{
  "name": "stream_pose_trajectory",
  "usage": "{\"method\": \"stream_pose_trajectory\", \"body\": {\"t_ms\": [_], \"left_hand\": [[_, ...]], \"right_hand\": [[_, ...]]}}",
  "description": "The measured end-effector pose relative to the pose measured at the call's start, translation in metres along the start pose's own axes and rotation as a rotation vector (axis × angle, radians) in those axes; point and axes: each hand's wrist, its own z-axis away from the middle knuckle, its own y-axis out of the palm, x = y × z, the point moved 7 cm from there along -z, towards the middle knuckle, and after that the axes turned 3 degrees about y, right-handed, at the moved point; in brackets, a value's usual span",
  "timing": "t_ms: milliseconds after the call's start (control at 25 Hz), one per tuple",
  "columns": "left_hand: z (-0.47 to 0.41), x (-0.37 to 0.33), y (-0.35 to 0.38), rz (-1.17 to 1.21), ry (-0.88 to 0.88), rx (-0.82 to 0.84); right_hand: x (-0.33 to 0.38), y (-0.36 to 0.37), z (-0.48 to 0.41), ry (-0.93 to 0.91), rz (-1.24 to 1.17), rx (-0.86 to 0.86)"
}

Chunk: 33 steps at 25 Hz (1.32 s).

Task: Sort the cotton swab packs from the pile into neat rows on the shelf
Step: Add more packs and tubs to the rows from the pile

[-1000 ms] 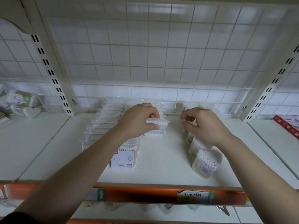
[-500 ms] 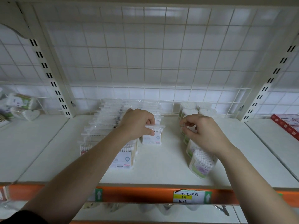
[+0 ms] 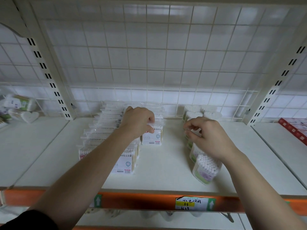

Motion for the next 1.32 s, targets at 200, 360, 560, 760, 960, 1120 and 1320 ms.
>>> {"method": "stream_pose_trajectory", "body": {"t_ms": [200, 360, 560, 760, 960, 1120, 1320], "left_hand": [[-0.005, 0.002, 0.003, 0.087, 0.021, 0.001], [-0.007, 0.0, 0.004, 0.088, 0.03, -0.006], [-0.006, -0.003, 0.003, 0.042, 0.019, 0.0], [0.015, -0.002, -0.013, 0.088, -0.003, -0.138], [0.055, 0.015, -0.04, -0.045, -0.088, -0.407], [0.087, 0.037, -0.053, -0.064, -0.101, -0.48], [0.124, 0.099, -0.072, -0.071, -0.146, -0.514]], "right_hand": [[-0.003, -0.001, 0.001, -0.004, -0.01, -0.008], [-0.003, -0.002, 0.001, -0.015, -0.025, -0.01], [0.0, -0.004, 0.0, -0.027, -0.055, -0.015], [0.015, -0.008, -0.004, -0.073, -0.048, -0.032], [0.041, -0.007, -0.009, -0.104, -0.003, -0.062], [0.075, 0.005, -0.014, -0.112, -0.03, -0.068], [0.134, 0.041, -0.031, -0.11, -0.053, -0.048]]}}
